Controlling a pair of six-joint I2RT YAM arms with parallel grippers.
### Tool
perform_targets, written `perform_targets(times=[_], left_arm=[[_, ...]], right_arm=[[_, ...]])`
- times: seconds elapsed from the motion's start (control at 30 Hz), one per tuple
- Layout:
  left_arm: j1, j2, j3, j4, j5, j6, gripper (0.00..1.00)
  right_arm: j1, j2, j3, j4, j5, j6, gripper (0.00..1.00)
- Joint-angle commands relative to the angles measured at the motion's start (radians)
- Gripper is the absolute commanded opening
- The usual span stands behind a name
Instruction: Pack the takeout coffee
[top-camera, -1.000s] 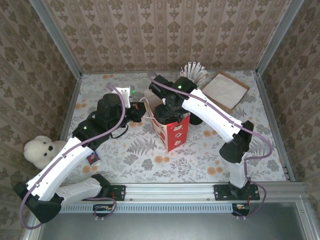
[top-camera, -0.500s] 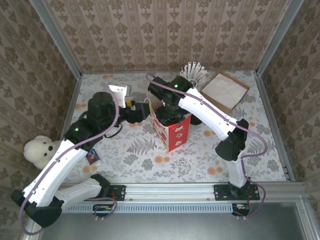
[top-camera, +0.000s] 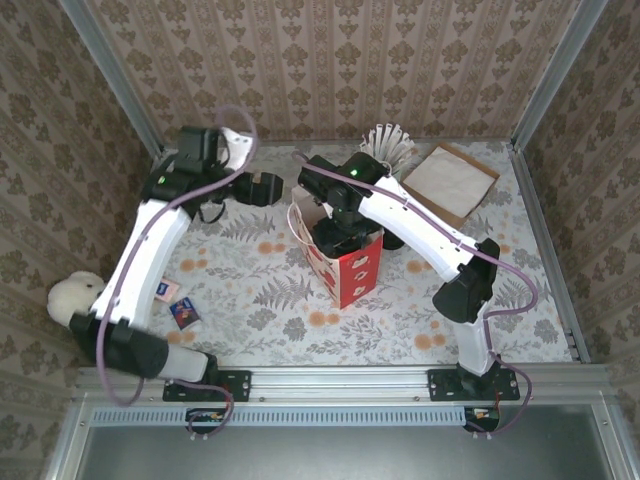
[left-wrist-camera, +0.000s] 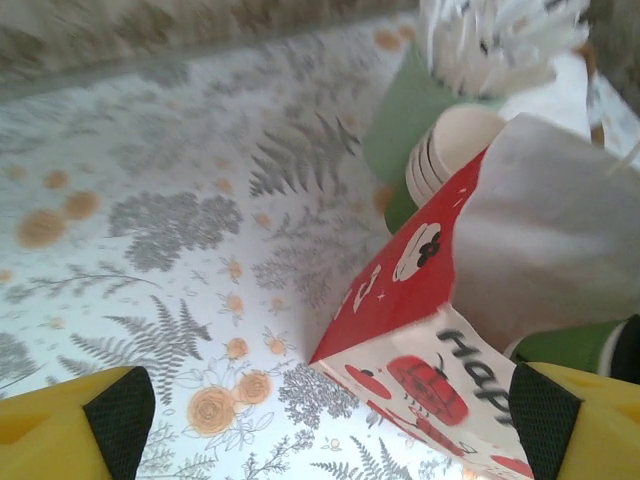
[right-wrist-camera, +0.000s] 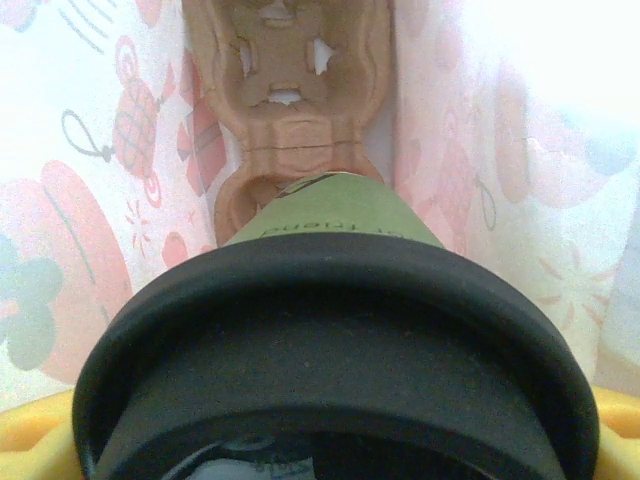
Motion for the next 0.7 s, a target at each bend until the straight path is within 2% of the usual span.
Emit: perform_targets(times=[0.0, 0.1, 0.23, 0.33, 0.53, 0.67], left_arm=[[0.002, 0.113, 0.166, -0.177, 0.200, 0.173, 0.90], [-0.001, 0.211, 0.251, -0.196, 0.297, 0.209, 0.87], [-0.019, 0.297, 0.349, -0.246, 0.365, 0.263, 0.86], [-0.056, 0.375, 0.451, -0.325, 0.334, 0.319, 0.86], [-0.106, 0.515, 0.630, -0.454, 0.183, 0.377, 0.82], [-0.114, 0.566, 0.690, -0.489, 0.160, 0.390, 0.79]], right_arm=[[0.002, -0.056, -0.020, -0.027, -0.017, -0.018, 0.71], [0.002, -0.075, -0.049, 0.001, -0.032, -0.031, 0.71], [0.003, -0.076, -0.054, 0.009, -0.035, -0.043, 0.71], [0.002, -0.077, -0.053, 0.009, -0.033, -0.045, 0.71], [0.002, -0.077, -0.072, 0.001, -0.030, -0.045, 0.72], [0.003, -0.089, -0.085, 0.011, -0.028, -0.043, 0.72]])
